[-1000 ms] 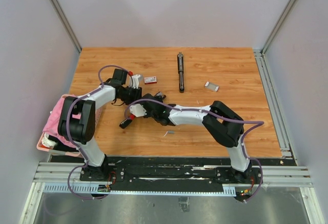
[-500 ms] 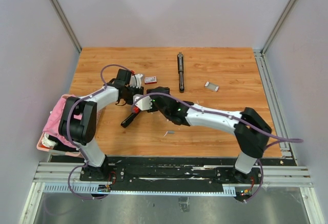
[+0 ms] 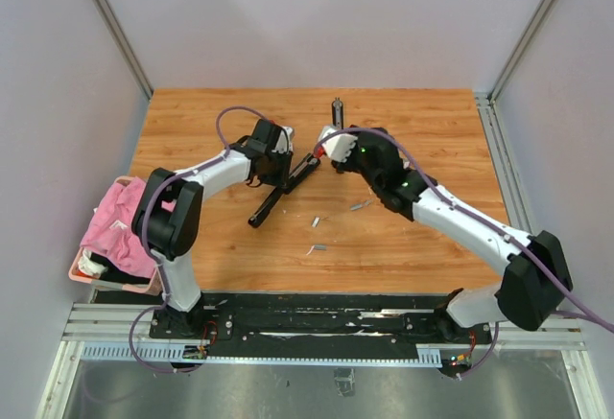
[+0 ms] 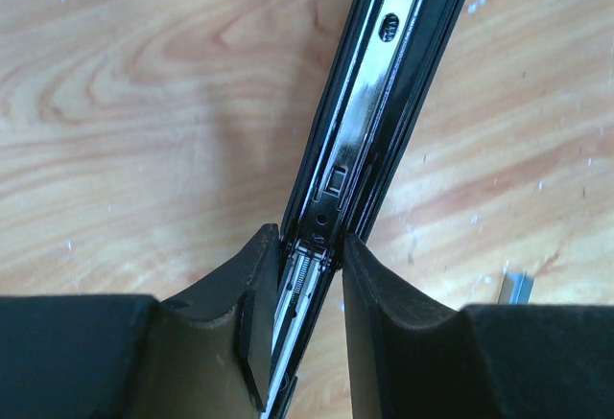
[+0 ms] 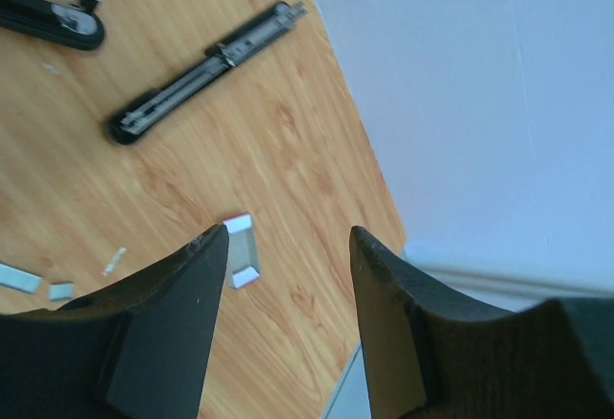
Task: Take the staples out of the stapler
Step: Place the stapler at the center of the board.
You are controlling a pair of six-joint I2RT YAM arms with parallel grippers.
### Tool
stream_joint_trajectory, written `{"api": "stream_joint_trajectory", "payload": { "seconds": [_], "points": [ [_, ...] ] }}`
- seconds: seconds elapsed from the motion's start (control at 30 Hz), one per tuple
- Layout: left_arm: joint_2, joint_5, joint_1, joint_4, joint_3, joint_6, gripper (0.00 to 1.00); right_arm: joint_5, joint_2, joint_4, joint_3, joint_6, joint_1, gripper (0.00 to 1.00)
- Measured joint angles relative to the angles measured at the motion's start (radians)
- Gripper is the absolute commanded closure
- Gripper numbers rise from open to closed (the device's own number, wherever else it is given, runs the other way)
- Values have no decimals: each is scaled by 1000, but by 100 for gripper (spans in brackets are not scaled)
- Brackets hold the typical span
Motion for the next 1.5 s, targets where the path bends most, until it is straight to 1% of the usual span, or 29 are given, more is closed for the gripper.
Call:
{"api": "stream_joint_trajectory", "payload": {
  "seconds": [0.17,0.33,0.5,0.6,0.83,1.1,1.23,1.5],
  "points": [
    [117,-89,-35,-32,146,-67,100,-18,-74,-4,-3,63,-130,45],
    [198,-192,-67,-61,265,-121,100,-34,-113,-4,-21,104,-201,45],
    [286,-297,-96,-120,414,-172,100,-45,-122,-4,-34,128,-229,45],
    [365,-363,-106,-174,544,-207,100,-52,-129,-3,-47,134,-235,45],
    [520,-465,-108,-282,789,-283,100,-61,-135,5,-71,144,-239,44],
    [590,-586,-117,-343,915,-340,100,-71,-157,16,-83,150,-239,44],
    [608,-608,-117,-343,963,-367,100,-73,-169,21,-85,150,-239,44],
    [644,-630,-119,-299,989,-400,99,-82,-189,34,-103,153,-244,44]
  ]
}}
